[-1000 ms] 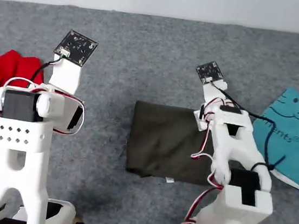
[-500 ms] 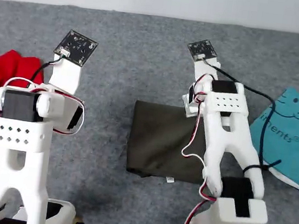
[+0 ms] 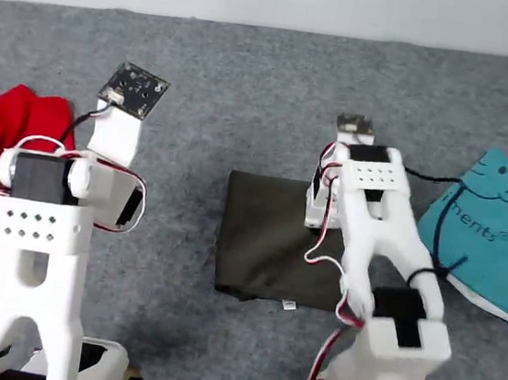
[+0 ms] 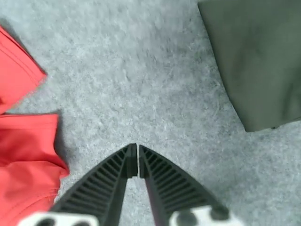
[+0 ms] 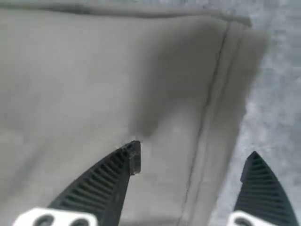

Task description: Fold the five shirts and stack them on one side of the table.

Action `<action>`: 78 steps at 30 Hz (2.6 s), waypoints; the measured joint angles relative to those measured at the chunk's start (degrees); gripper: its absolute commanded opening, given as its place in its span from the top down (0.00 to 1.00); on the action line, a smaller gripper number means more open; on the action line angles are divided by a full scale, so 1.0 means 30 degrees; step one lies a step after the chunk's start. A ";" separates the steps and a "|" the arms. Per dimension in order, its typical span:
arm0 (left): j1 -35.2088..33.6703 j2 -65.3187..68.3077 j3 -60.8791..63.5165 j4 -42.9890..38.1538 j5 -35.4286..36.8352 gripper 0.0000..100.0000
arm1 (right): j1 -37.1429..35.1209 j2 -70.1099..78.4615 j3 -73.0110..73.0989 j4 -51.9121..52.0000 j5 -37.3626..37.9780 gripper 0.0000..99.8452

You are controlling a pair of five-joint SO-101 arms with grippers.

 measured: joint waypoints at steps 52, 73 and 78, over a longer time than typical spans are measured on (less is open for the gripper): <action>-0.0088 0.0000 0.0117 0.0029 -0.0059 0.99 | -0.0059 0.9319 -2.2183 0.6418 0.2579 0.74; -0.0088 0.0000 0.0147 0.0029 -0.0059 0.99 | -0.0410 1.3128 -2.0601 0.5568 -0.9641 0.57; -0.0088 -0.0498 0.0147 0.0029 -0.0059 0.99 | -0.0352 1.4740 -2.0659 0.3985 -0.9641 0.65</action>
